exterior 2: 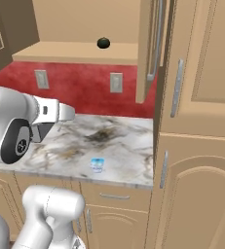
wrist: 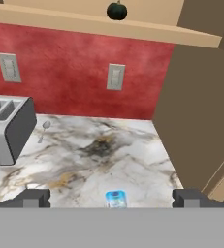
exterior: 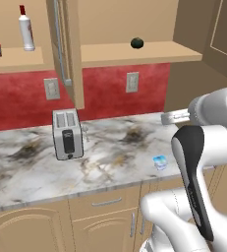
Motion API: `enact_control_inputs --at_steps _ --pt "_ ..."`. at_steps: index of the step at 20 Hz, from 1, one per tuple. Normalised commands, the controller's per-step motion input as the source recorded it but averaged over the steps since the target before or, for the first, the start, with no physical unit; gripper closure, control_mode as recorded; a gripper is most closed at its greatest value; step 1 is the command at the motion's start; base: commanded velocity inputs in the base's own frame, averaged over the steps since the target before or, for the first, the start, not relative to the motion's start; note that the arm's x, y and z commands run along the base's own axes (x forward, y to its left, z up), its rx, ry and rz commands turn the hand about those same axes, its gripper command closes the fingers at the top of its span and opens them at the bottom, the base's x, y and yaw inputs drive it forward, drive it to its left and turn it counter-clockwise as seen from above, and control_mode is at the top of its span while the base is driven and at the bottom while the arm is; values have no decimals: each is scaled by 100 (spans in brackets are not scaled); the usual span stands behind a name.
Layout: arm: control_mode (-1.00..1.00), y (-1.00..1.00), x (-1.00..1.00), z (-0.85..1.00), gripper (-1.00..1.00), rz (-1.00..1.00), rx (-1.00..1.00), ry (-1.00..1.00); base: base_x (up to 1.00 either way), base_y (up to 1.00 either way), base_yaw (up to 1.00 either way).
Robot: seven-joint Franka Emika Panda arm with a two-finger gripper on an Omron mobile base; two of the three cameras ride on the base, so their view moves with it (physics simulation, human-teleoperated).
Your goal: Pick the jam and yogurt from the counter and place them in the cabinets closest to them.
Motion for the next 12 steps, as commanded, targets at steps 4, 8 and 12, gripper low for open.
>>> enact_control_inputs --at_steps 4,8,12 --pt "100 0 0 0 -100 0 0 0 35 0 0" --pt "100 0 0 0 -100 0 0 0 33 0 0" --pt "100 0 0 0 -100 0 0 0 15 0 0"
